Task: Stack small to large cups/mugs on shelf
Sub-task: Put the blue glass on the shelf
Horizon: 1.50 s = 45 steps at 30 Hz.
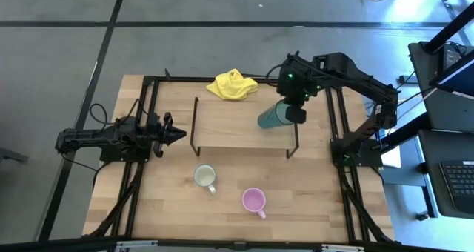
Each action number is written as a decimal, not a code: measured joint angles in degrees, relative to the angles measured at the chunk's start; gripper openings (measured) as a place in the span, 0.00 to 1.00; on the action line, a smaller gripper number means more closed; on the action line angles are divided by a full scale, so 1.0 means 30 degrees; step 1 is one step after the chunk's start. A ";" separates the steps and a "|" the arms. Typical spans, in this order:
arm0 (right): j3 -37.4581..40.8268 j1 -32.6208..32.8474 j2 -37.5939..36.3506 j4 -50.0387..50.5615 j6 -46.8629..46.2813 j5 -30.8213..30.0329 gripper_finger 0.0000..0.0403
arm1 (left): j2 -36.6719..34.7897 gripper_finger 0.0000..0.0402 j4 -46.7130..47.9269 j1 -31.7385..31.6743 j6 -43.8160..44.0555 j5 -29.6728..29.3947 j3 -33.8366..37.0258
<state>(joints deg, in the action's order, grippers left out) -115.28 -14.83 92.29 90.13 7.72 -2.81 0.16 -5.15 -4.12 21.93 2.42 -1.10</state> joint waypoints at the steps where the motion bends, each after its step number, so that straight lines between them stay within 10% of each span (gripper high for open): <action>1: -0.0150 -0.0142 0.0007 0.0008 0.0275 -0.0619 0.06 | 0.0001 0.07 -0.0005 0.0000 0.0005 -0.0003 0.0000; 16: -0.1427 -0.1112 -0.1708 -0.0017 -0.2463 0.2499 0.06 | -0.0002 0.07 -0.0005 0.0007 0.0007 -0.0003 0.0000; 31: 0.6087 -0.1873 -0.5187 -0.0099 -0.2739 0.1552 0.06 | 0.0003 0.07 -0.0005 0.0007 0.0000 0.0005 0.0000; 45: 0.3586 -0.1356 -0.3529 -0.0064 -0.2488 0.1948 0.03 | 0.0003 0.07 0.0002 0.0000 0.0007 -0.0002 0.0000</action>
<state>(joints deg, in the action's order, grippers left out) -104.52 -18.90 81.70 89.93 0.25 3.03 0.16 -5.15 -4.12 21.96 2.42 -1.10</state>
